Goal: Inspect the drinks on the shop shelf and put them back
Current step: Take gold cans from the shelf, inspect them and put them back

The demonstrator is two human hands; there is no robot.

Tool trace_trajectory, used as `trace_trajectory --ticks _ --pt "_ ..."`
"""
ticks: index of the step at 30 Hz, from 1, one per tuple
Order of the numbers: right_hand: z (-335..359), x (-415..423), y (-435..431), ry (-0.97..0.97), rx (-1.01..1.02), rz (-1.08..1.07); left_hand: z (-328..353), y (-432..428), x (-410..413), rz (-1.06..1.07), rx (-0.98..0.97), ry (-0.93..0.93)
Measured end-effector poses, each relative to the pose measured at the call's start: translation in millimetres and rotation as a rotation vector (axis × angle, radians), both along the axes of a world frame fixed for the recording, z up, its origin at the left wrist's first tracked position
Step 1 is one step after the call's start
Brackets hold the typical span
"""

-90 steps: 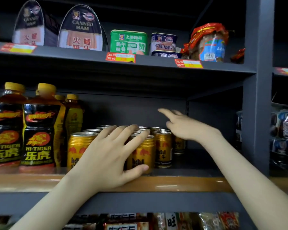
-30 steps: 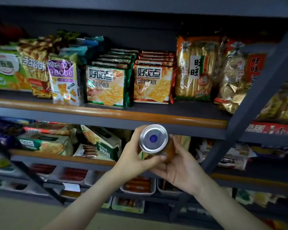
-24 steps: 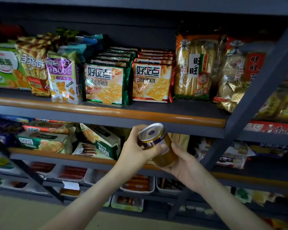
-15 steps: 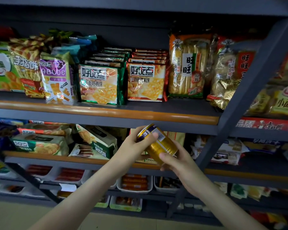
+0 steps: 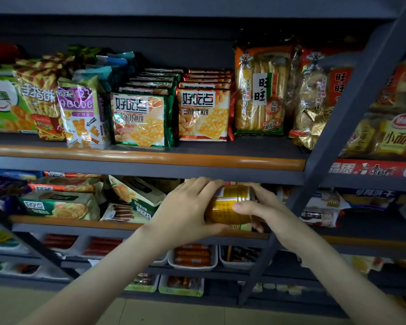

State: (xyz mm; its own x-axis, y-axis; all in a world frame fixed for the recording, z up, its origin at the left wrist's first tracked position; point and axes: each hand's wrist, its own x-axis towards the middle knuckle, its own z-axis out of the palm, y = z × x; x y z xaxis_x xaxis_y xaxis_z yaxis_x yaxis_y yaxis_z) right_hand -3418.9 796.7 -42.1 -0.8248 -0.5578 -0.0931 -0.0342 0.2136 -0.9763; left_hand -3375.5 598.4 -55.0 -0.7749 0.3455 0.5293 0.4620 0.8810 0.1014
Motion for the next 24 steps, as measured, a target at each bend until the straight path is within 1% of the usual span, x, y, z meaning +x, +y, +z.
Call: trace_trajectory --ticks 1,2,3,5,6,7,9,11,14,16,18,19,21,24 --pt "5 -2 -1 0.044 0.020 0.014 5 3 0 0.037 0.016 -0.011" --pt "11 -3 -3 0.092 0.028 0.023 12 5 0 0.083 0.099 -0.073" --pt "17 -4 -3 0.136 0.025 0.027 20 7 1 0.129 0.255 -0.201" --pt "27 -3 -3 0.265 0.059 0.041 34 8 -2 0.114 0.733 -0.551" --pt "32 -1 -3 0.386 0.131 0.047 39 7 -4 0.073 0.944 -0.665" --pt "38 1 -4 0.532 0.212 0.057 45 6 -6 0.036 1.074 -0.722" --pt "49 4 -8 0.780 0.321 0.082 57 5 -10 -0.049 1.191 -0.779" --pt "60 3 -12 0.879 0.370 0.080 68 6 -13 -0.111 1.262 -0.827" --pt "80 -3 -13 0.960 0.328 0.022 85 9 -19 -0.197 1.331 -0.867" --pt "94 -7 -12 1.017 0.283 -0.007 98 9 -23 -0.249 1.341 -0.859" --pt "107 -12 -10 1.086 0.244 -0.037 115 9 -26 -0.310 1.296 -0.845" --pt "114 -15 -8 1.115 0.237 -0.047 125 10 -28 -0.319 1.254 -0.817" --pt "134 -19 -2 1.129 0.274 -0.013 147 11 -31 -0.274 1.172 -0.704" --pt "176 -19 10 1.105 0.359 0.033 186 13 -37 -0.147 0.967 -0.416"
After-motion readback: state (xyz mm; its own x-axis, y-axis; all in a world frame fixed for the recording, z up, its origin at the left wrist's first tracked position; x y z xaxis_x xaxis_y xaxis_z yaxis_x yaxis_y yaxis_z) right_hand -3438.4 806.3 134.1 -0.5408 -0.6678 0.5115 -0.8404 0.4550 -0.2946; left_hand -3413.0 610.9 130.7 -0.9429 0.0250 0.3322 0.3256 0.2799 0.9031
